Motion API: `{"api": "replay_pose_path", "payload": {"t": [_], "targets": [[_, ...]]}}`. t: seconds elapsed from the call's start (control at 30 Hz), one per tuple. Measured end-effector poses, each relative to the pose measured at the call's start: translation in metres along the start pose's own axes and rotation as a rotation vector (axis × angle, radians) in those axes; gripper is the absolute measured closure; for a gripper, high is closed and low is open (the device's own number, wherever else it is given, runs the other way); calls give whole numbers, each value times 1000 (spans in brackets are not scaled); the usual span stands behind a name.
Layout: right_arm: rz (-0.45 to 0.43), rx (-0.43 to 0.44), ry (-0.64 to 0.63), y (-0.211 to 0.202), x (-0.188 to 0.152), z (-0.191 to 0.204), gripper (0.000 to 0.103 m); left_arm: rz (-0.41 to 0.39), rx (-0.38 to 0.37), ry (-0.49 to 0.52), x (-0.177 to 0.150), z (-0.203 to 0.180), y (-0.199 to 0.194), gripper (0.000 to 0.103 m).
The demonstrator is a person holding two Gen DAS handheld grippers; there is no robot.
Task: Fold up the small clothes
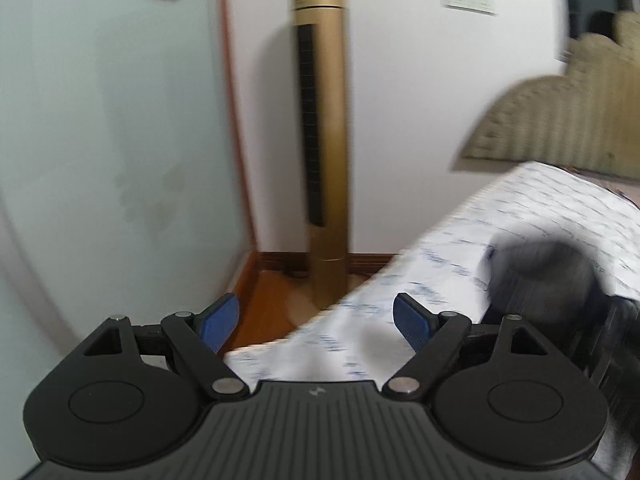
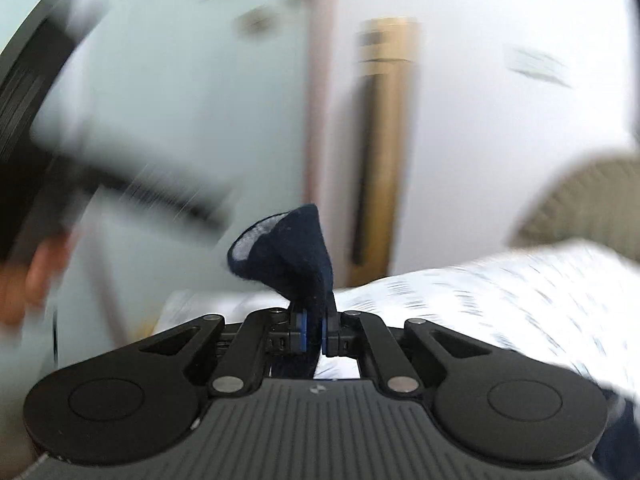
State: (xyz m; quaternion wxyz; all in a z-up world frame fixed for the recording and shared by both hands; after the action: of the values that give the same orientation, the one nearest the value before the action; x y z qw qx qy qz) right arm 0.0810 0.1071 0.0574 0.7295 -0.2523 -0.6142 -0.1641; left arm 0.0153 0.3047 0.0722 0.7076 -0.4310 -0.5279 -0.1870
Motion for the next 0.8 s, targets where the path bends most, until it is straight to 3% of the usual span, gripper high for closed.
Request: {"api": "replay_pose_path", "payload": {"t": [0.13, 0.23, 0.4, 0.5, 0.63, 0.7, 0.8], "targets": [[-106, -165, 274, -36, 11, -82, 96, 5, -91, 94, -5, -41, 3, 18], [-179, -331, 408, -71, 5, -132, 95, 2, -156, 169, -12, -72, 2, 18], [-261, -583, 665, -147, -35, -215, 95, -14, -264, 293, -27, -124, -3, 18], [-254, -708, 783, -177, -69, -245, 93, -13, -300, 349, -35, -152, 1, 18], [-167, -759, 887, -195, -116, -268, 90, -7, -327, 398, -44, -179, 9, 18], [-131, -743, 947, -198, -133, -275, 85, 11, -343, 407, -46, -191, 19, 18], [-145, -695, 1027, -189, -146, -278, 83, 33, -358, 422, -47, -204, 31, 18]]}}
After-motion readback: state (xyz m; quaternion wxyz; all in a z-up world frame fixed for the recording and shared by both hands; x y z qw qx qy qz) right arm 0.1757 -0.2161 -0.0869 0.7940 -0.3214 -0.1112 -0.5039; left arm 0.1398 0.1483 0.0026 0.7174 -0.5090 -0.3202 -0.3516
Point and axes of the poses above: each gripper's, at about its wrist camera, not at the fingertips, and y roughly the way its jaws point, z to its left, x to its top, the point moved 1 cm from there along y, roughly the way its jaws point, and after that the axes turned 9 degrees about -z, right-handed, at the moved point
